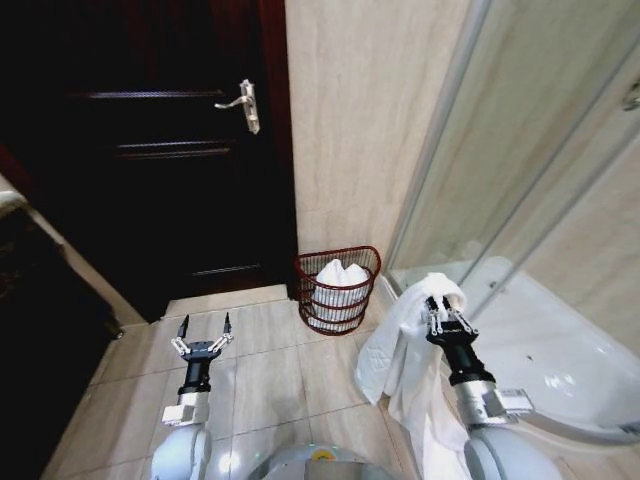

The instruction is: Discard the used towel into the hamper.

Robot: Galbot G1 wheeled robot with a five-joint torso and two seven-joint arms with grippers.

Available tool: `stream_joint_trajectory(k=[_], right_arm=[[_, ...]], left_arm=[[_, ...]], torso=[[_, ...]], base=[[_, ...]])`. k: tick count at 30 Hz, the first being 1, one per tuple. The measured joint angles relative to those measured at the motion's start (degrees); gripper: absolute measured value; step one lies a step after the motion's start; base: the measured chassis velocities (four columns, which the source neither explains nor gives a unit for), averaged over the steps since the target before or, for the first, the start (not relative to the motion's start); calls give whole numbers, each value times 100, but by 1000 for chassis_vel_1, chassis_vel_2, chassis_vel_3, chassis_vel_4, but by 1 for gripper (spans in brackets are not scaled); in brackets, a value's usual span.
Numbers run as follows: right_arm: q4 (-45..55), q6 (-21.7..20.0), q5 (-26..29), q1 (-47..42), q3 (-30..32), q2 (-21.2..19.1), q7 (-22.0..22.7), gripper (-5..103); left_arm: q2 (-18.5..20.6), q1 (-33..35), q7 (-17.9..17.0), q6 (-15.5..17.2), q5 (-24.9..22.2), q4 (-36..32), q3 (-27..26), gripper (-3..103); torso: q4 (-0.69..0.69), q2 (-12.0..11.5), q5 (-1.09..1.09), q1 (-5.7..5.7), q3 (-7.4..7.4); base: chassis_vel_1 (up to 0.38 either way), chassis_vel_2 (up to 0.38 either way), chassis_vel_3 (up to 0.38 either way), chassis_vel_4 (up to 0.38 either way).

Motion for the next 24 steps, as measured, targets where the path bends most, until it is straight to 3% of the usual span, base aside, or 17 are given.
stream_joint_trajectory(k=[24], right_arm=[[140,4,-61,-31,-43,176,-3,12]], left_arm=[[0,9,-102,57,-67,-51,-49,100]], torso=[[2,484,-1,197,286]], base=[[23,23,19,19]])
